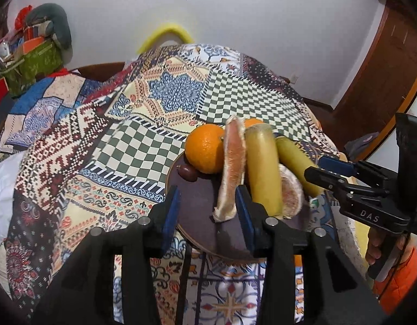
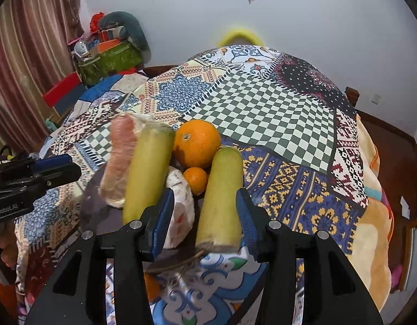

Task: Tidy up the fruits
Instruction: 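Place the date on the plate with the left tool while the right tool carries the gourd over, then grasp a second dark red date with the left tool while the right tool releases the gourd on the plate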

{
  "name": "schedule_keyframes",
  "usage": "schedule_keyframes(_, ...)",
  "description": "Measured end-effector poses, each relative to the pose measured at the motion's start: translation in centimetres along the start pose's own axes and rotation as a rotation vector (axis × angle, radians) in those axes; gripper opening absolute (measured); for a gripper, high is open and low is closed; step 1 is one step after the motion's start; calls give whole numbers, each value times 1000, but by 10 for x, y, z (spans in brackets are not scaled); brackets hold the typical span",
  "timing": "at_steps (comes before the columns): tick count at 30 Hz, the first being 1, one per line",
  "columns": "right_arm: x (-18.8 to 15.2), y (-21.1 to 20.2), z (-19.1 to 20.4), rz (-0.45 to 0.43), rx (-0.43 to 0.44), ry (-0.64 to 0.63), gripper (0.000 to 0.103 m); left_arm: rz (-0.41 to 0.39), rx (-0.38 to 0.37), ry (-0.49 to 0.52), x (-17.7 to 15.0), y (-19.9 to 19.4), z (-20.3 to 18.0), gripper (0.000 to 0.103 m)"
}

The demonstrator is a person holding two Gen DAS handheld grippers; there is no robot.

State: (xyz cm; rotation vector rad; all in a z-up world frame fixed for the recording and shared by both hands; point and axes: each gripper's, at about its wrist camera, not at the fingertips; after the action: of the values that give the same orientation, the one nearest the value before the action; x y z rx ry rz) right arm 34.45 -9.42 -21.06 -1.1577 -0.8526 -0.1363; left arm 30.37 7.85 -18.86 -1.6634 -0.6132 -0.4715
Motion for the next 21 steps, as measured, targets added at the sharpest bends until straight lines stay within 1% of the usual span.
schedule_keyframes(3, -4, -14, 5, -18, 3, 0, 44, -25, 8, 12, -4, -17, -6, 49)
schedule_keyframes(7, -8, -32, 11, -41, 0, -1, 44, -43, 14, 26, -12, -37, -13, 49)
schedule_keyframes(12, -19, -56, 18, -66, -7, -10, 44, -46, 13, 31, -28, -55, -21, 49)
schedule_keyframes(14, -26, -66, 21, -76, -7, -12, 45, -44, 14, 33, -35, -62, -24, 49)
schedule_keyframes(17, -36, -78, 24, -89, -7, -7, 49, -41, 18, 34, -46, -70, -29, 49)
schedule_keyframes(21, -51, -90, 29, -98, 0, 2, 50, -27, 15, 33, -63, -79, -36, 49)
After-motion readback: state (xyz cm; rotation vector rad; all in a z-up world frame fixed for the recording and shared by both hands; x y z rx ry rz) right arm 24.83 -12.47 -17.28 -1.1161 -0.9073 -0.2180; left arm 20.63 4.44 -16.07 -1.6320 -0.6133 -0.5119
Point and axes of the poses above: each gripper's, at about its wrist camera, not at the fingertips, and y roughly the way its jaws point, z to its left, x to its top
